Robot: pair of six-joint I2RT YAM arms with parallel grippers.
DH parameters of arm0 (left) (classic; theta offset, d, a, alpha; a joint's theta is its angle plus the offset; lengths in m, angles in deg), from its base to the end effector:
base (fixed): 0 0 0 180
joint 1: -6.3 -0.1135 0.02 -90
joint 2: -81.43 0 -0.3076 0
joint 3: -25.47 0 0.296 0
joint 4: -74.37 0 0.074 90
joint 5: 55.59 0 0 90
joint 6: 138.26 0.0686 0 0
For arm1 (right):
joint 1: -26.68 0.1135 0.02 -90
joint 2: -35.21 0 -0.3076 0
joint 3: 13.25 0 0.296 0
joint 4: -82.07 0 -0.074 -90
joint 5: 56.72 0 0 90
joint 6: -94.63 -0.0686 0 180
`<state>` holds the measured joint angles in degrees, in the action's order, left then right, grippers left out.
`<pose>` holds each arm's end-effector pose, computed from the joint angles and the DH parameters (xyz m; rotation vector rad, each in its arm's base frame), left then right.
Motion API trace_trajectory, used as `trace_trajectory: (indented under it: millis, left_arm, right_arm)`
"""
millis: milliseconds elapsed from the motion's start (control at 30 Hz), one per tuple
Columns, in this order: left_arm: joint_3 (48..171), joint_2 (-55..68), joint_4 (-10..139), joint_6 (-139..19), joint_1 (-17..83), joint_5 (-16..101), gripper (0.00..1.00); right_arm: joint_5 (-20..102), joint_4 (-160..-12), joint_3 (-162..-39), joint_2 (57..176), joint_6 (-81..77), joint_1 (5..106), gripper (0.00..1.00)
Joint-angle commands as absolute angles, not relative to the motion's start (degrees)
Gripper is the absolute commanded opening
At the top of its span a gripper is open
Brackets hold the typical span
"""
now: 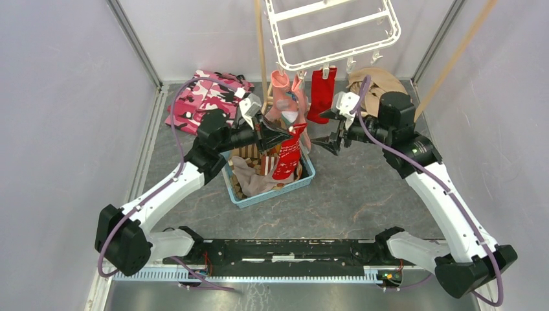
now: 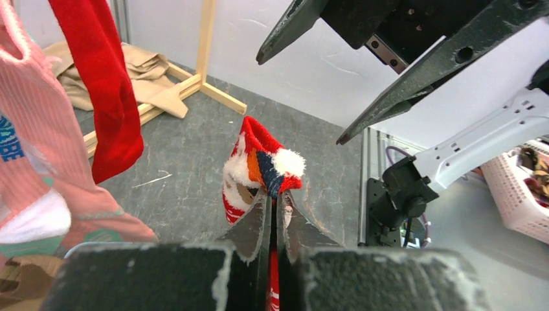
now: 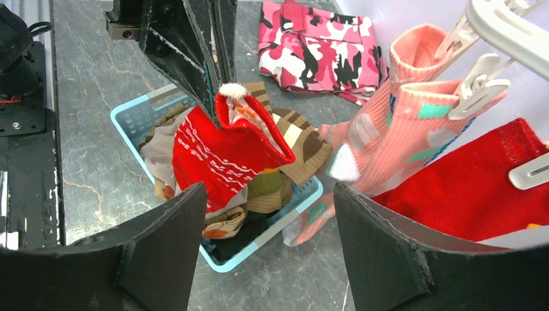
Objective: Clip the socks to the hanger
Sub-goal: Pick up the sock from the bin.
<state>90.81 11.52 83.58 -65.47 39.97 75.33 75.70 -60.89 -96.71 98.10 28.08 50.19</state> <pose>0.2537 -0.2230 0.3890 0.8277 1.4188 -1.2223 0.2351 0.1527 0.4560 -1.1706 1.4125 0.6845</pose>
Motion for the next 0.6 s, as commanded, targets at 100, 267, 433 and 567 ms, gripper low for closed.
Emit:
trace_trajectory:
  millis: [100,267,433,567]
  left_arm:
    - [87.16,13.52,102.33,-73.89,38.99,82.16,0.02]
    - [86.86,13.22,103.4,-74.12,38.99,83.19,0.02]
    - [89.36,9.83,100.74,-74.87,38.99,87.23,0.02]
    - [90.91,9.01,97.73,-73.11,38.99,88.72,0.02]
  right_arm:
    - [78.83,-67.99,-92.22,96.18,24.5,49.97,0.77]
    - [80.84,-73.02,-90.61,95.76,21.7,49.97,0.69]
    - [85.79,-73.65,-92.77,97.17,22.73,50.31,0.45]
    - [86.06,-73.34,-93.3,97.3,23.74,50.84,0.44]
